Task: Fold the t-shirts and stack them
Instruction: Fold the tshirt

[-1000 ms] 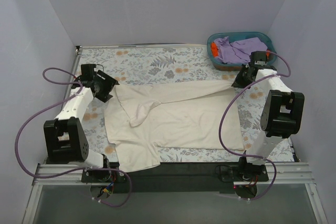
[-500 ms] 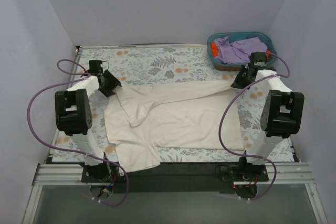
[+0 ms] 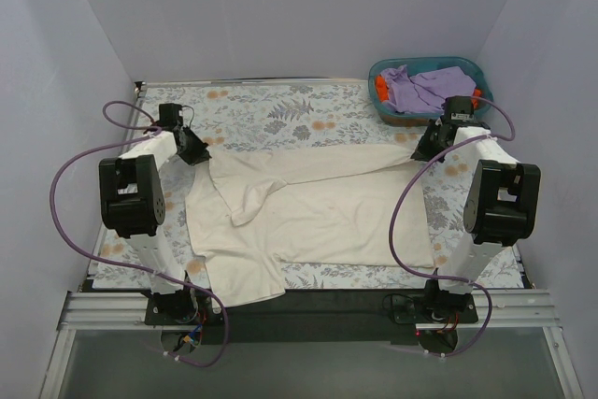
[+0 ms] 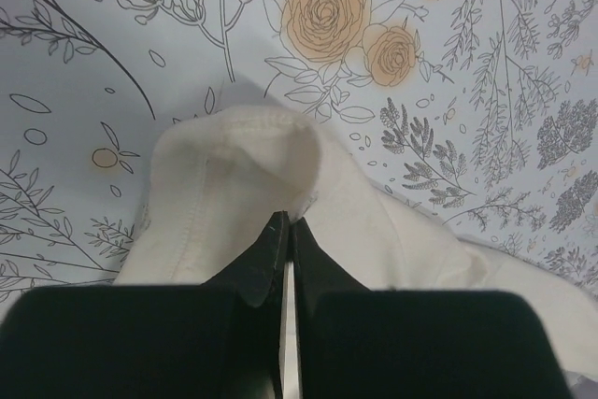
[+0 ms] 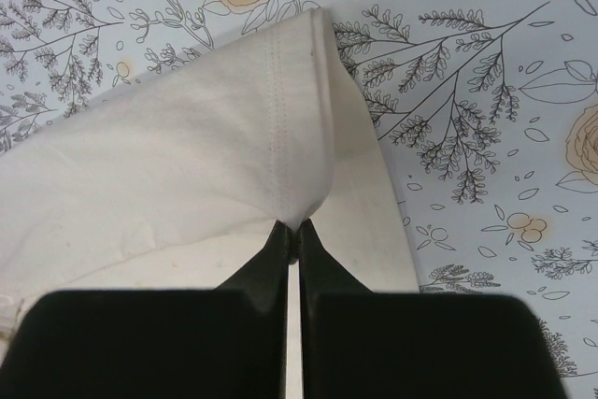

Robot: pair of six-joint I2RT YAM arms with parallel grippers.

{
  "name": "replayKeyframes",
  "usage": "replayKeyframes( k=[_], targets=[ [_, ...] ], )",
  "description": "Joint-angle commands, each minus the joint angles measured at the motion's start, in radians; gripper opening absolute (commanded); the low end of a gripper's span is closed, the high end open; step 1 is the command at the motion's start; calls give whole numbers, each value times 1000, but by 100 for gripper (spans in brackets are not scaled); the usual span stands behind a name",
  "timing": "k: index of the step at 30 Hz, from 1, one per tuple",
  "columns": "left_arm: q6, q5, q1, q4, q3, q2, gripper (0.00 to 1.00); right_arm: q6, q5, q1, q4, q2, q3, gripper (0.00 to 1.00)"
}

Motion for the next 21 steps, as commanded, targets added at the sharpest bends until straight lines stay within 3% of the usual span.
replayKeyframes(
  k=[1, 9, 21],
  targets=[
    [10, -44, 16, -47, 61, -40, 0, -14, 30, -9, 25, -38, -10, 1],
    [13, -37, 45, -127, 138, -19, 0, -17, 56, -13, 14, -72, -53, 1],
    [-8, -51, 66, -141, 104, 17, 0, -11, 73, -26, 14, -68, -134, 1]
  ],
)
